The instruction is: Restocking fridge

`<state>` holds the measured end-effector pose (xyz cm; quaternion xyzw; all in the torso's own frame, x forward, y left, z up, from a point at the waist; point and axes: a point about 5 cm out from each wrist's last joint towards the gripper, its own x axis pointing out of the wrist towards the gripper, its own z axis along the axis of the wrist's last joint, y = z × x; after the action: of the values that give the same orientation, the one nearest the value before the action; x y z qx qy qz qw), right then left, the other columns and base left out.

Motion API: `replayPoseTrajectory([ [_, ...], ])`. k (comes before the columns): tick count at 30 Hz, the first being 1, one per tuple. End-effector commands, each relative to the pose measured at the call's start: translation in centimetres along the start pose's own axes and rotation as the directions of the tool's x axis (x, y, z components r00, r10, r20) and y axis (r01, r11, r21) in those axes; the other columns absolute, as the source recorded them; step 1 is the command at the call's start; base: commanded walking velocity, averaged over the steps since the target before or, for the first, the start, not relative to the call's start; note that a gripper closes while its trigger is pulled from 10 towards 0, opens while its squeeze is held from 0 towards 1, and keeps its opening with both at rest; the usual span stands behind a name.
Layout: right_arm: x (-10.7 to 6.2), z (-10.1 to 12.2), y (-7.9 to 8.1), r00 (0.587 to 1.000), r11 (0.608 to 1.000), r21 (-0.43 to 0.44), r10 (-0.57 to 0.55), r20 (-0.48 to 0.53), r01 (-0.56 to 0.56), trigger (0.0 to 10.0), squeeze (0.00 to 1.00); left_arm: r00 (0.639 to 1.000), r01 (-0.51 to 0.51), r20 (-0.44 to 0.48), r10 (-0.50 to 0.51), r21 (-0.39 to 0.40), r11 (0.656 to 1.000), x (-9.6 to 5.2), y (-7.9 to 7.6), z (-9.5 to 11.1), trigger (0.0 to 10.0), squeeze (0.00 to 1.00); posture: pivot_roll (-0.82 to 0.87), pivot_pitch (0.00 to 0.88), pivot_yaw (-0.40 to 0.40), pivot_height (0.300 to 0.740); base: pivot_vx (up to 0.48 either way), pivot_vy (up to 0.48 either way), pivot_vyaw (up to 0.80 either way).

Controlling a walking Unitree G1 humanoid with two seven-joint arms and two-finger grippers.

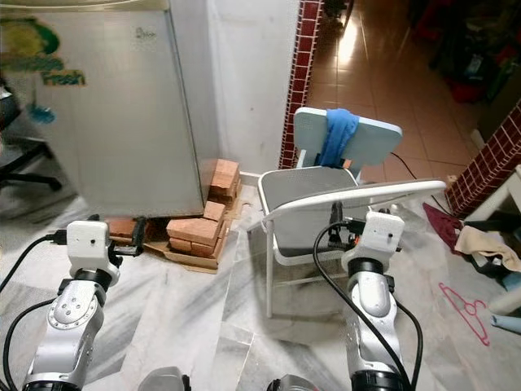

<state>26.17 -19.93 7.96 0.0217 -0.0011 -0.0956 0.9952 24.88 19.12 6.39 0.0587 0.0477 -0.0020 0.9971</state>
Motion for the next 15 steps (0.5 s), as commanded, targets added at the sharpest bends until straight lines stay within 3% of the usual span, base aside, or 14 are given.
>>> replayPoseTrajectory([
  [1,0.3,-0.03,-0.03,1.0,1.0,0.011,-0.021,-0.007,0.021,10.0,0.0,1.0,0.005,0.028,-0.005,0.006,1.0,0.58,0.64,0.92,10.0,0.0,0.03,0.0,-0.013,0.74,0.0,0.48,-0.8],
  [4,0.43,0.28,0.34,1.0,1.0,-0.008,0.014,0.011,-0.014,10.0,0.0,0.998,-0.023,0.053,0.023,0.002,1.0,0.84,1.49,1.39,10.0,0.0,0.02,0.0,-0.01,0.74,0.0,0.48,-0.8],
  [6,0.47,0.35,0.24,1.0,0.999,0.032,0.008,0.008,-0.008,10.0,0.0,0.998,-0.026,0.064,0.026,0.005,1.0,0.88,1.61,1.45,10.0,0.0,0.02,0.0,-0.01,0.74,0.0,0.48,-0.8],
  [15,0.3,-0.12,0.14,1.0,1.0,0.009,0.004,-0.023,-0.004,10.0,0.0,0.997,0.018,0.078,-0.018,0.002,1.0,0.98,1.17,1.72,10.0,0.0,0.02,0.0,-0.013,0.74,0.0,0.48,0.0],
])
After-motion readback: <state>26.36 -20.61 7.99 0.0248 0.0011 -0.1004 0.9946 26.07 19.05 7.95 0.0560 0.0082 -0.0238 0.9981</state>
